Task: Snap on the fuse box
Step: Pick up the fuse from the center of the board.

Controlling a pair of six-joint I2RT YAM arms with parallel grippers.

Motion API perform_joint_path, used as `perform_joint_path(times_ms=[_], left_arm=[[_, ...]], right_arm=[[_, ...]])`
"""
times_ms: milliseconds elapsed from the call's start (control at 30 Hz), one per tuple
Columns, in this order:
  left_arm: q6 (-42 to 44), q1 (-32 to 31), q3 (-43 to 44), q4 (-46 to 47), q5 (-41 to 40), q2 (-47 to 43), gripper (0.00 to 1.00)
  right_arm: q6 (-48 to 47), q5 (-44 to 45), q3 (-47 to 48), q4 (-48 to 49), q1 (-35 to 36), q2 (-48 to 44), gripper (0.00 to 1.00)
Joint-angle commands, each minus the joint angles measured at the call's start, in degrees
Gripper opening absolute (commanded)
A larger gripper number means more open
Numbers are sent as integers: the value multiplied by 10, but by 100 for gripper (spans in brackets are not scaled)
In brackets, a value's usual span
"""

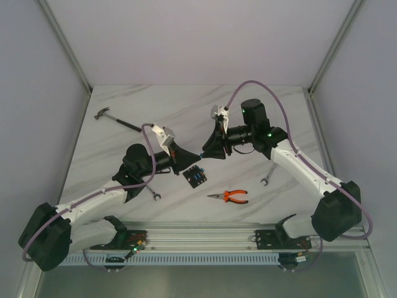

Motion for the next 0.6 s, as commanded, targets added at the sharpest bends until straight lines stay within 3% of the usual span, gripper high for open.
perform_joint_path(times_ms=[0,167,567], left_arm=[[-5,2,16,38,30,0,0],[-5,2,16,40,36,3,0],[-8,2,13,39,20,7,0]], right_arm=[[-18,-33,23,-13,-1,8,42],[-27,-43,26,-21,-1,15,38],[-47,-67,33,-45,-2,22,12]])
